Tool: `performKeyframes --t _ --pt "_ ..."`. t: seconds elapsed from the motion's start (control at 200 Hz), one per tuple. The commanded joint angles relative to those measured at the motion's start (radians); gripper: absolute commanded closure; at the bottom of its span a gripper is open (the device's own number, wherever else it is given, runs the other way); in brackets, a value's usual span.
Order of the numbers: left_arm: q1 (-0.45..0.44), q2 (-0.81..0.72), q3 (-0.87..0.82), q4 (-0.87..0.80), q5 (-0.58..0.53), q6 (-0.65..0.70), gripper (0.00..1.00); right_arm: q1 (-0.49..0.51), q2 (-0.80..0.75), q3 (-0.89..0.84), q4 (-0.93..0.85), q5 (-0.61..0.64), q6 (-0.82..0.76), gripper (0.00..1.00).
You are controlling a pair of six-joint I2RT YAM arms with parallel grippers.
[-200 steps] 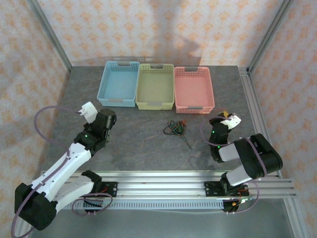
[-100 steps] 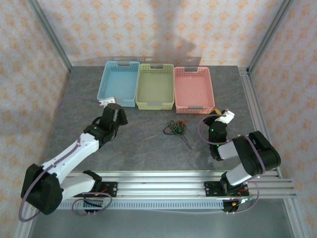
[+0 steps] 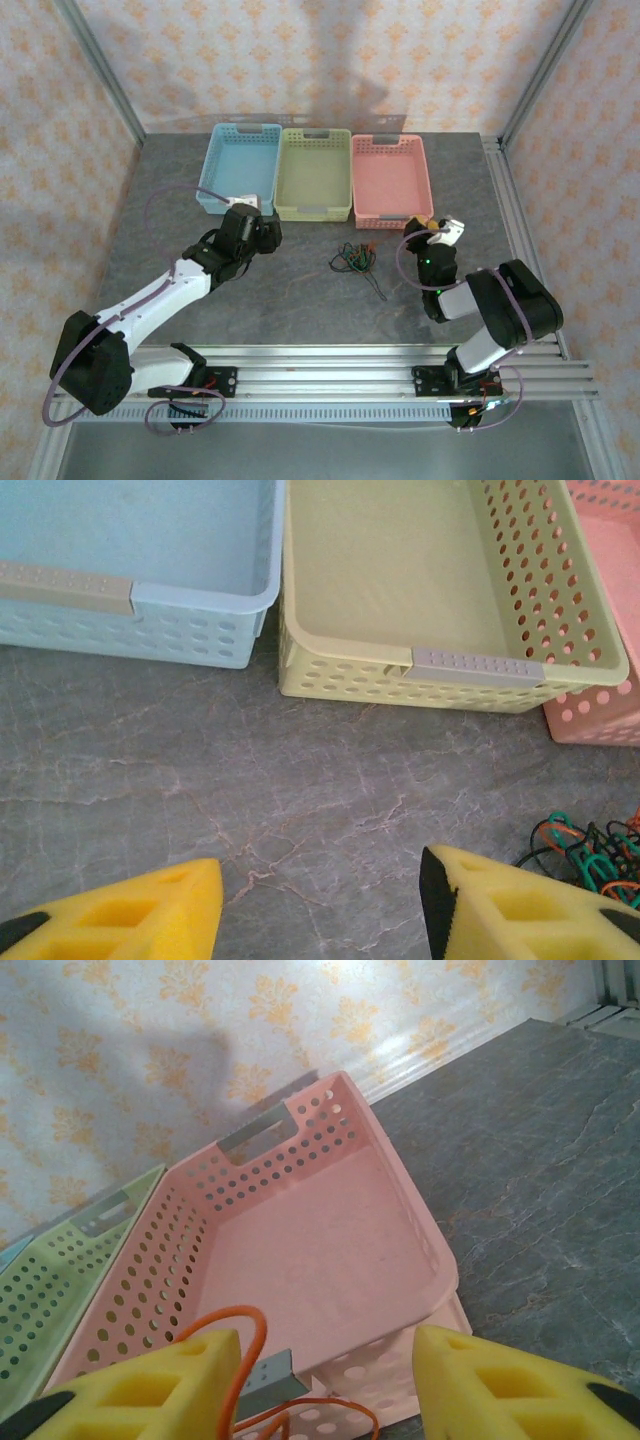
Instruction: Untangle the cables
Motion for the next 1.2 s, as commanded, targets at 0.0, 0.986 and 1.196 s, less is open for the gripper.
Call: performKeyframes --t 0.0,0.986,1.196 --pt "-0.009 0.004 0.028 0.019 0.005 0.008 0.42 -0.001 -0.038 0.02 0.02 -0.025 0.017 0.51" --pt "-0.025 -0.044 0.026 0.003 -0.034 0.003 0.23 0.134 -0.454 0.432 -1.627 -0.459 0.124 0.47" --pt "-0.026 -0.048 0.026 0.0 -0.036 0.004 0.23 0.188 -0.418 0.446 -1.721 -0.464 0.089 0.45"
